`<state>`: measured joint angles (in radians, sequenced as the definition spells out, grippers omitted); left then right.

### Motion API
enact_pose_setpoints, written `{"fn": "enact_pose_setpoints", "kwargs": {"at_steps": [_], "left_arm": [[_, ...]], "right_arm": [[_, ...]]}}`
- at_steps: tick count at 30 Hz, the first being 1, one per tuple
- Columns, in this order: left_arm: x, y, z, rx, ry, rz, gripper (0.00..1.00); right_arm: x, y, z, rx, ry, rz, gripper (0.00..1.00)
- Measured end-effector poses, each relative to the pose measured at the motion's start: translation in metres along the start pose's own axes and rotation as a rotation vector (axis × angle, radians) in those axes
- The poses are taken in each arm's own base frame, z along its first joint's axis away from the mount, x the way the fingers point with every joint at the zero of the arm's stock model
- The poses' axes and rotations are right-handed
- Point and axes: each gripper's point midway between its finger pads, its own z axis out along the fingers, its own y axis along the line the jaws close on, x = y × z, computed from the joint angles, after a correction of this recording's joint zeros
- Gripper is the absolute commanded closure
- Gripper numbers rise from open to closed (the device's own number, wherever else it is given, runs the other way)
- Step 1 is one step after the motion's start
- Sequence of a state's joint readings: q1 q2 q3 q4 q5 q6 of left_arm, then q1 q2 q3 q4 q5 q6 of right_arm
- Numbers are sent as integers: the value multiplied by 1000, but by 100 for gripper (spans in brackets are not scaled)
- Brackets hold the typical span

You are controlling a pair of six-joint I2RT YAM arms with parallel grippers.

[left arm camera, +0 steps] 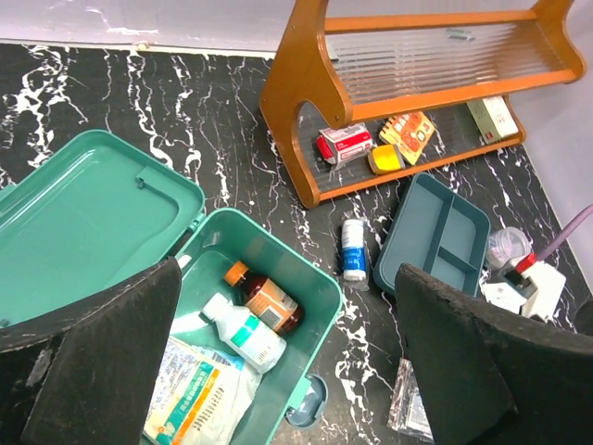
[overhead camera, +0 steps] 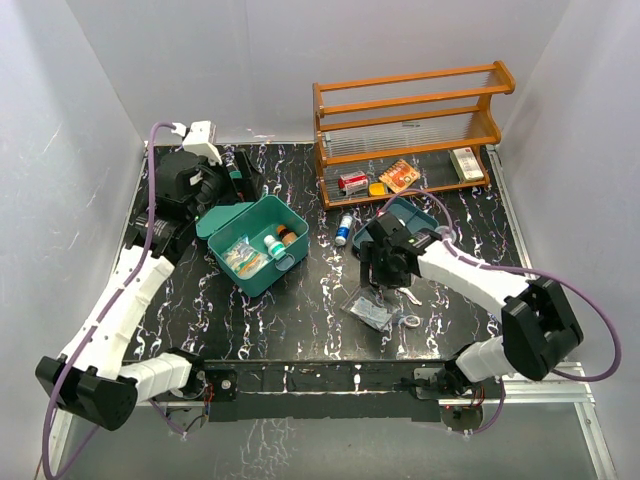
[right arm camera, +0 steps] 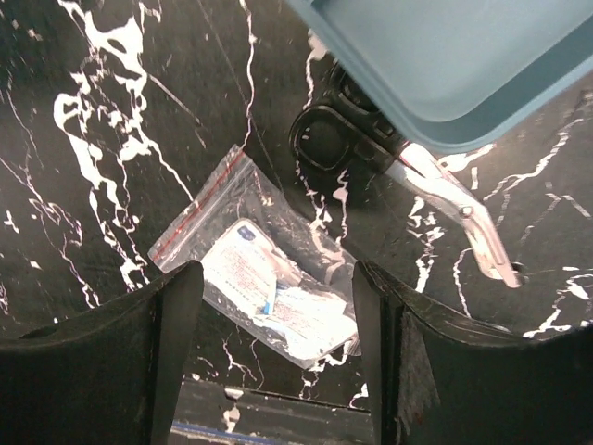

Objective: Organize the medicine kit

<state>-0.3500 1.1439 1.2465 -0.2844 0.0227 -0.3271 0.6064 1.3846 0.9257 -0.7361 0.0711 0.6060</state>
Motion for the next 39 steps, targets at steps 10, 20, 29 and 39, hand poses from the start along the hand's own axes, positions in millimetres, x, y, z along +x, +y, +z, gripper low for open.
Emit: {"fn": "enact_pose_setpoints", "kwargs": {"at_steps": [10,20,29,39], "left_arm": [[21,19,2,-56,92,-63,1],[27,3,1,52,132,-79,1],[27,-7,2,111,137,-73,1],[35,-11,9,145,173,-82,1]], "right_arm": [[42,10,29,-67,232,-55,45],[65,34,19,-238,367,-79,48],[43,22,21,-138,278,-115,46],[48,8,0,-77,267,-68,44]]}}
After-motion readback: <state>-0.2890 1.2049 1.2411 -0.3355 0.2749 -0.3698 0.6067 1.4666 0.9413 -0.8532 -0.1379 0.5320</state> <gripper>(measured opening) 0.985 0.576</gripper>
